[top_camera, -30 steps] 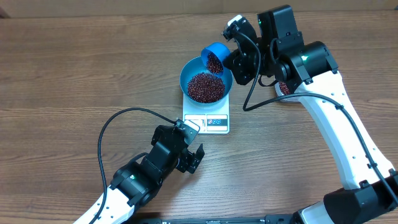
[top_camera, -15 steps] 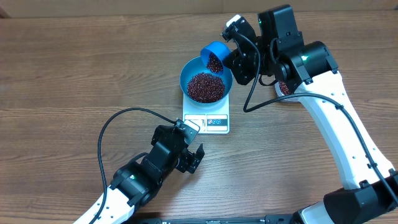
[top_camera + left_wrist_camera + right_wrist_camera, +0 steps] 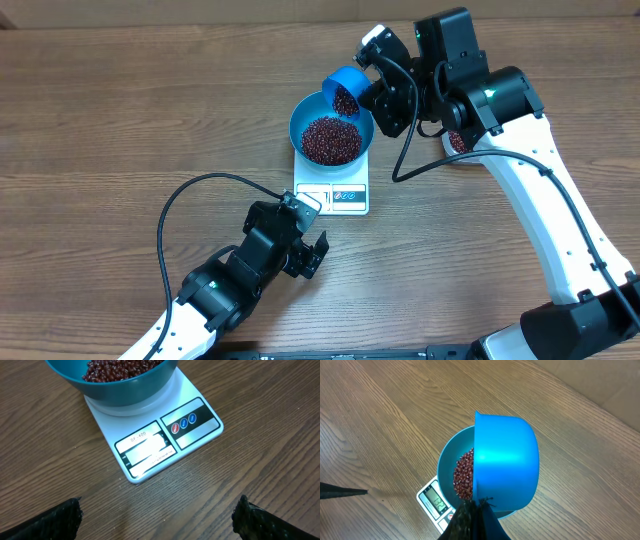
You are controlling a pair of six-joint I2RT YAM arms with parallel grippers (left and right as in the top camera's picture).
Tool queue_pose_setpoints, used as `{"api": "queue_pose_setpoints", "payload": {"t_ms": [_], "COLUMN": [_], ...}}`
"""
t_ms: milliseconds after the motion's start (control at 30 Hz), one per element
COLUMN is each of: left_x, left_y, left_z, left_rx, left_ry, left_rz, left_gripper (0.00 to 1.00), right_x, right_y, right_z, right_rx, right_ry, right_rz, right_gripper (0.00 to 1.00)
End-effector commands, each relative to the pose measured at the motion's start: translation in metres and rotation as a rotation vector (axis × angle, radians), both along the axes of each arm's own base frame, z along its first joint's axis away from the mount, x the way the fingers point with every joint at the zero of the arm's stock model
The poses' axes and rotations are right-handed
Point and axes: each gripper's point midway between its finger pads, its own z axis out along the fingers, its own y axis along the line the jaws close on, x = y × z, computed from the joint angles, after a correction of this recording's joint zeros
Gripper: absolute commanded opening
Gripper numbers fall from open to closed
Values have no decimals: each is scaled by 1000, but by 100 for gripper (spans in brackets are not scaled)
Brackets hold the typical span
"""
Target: Scoop item into bowl and weigh 150g on scale
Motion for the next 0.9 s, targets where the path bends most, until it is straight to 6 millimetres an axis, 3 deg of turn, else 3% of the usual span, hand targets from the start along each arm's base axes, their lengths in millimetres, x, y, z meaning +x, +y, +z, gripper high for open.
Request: {"api": "queue_pose_setpoints", "payload": {"t_ms": [0,600,867], "left_x": [0,0,0], "left_y": [0,0,0], "left_z": [-1,-1,-1], "left_rx": [1,1,1], "left_ry": [1,1,1], "left_rz": [7,7,7], "left_gripper": [100,99,100], "right_x": [-2,4,1], "right_y": [3,-4,4], "right_z": [27,23,23], "right_rx": [21,-39,-59], "right_ry": [-75,-100,-110], "right_rz": [23,-23,-15], "right_gripper": [4,4,4]}}
